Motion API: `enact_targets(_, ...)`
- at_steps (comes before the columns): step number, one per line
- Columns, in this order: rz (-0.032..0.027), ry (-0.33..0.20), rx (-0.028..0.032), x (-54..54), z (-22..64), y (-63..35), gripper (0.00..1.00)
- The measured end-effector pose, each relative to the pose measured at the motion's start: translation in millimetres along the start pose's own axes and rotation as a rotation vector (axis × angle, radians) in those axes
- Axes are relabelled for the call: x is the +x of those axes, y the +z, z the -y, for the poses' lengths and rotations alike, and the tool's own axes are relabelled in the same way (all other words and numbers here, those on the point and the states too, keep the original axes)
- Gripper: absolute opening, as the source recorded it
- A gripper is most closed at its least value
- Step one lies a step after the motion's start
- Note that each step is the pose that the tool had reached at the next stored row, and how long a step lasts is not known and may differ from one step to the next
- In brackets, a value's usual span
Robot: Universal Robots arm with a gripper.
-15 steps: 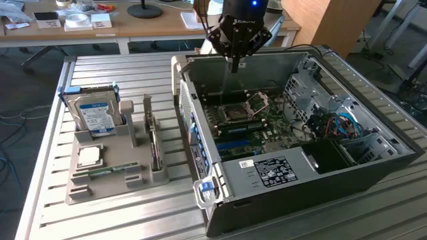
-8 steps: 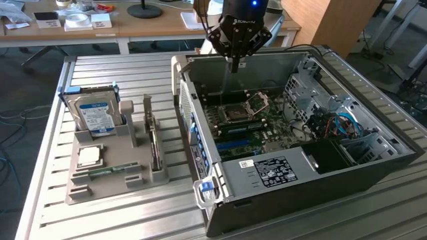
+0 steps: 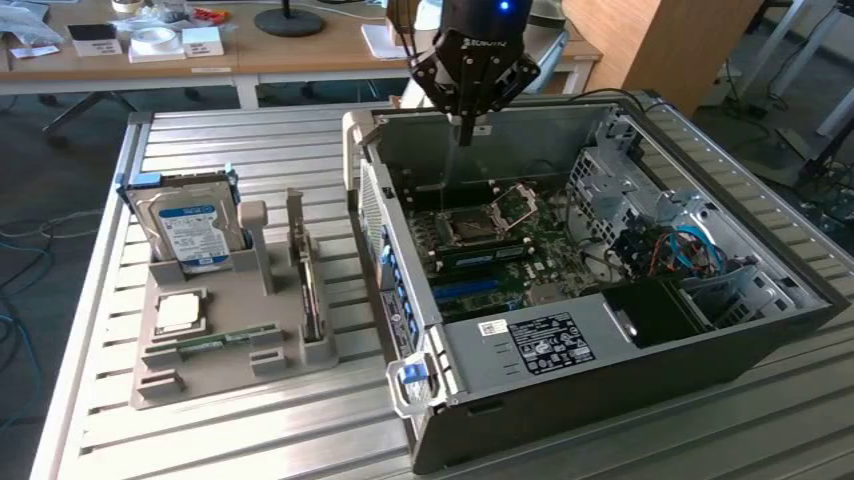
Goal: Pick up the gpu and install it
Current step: 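Reach for the gpu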
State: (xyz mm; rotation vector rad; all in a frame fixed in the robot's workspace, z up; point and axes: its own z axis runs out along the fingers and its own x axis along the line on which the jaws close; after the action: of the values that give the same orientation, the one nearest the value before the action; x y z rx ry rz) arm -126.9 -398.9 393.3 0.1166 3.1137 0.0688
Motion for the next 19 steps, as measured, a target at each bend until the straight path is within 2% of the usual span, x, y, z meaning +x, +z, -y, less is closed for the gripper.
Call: enact_targets(19,0.0015,0.000,-0.0002,59.6,4.4,-1.6,0.11)
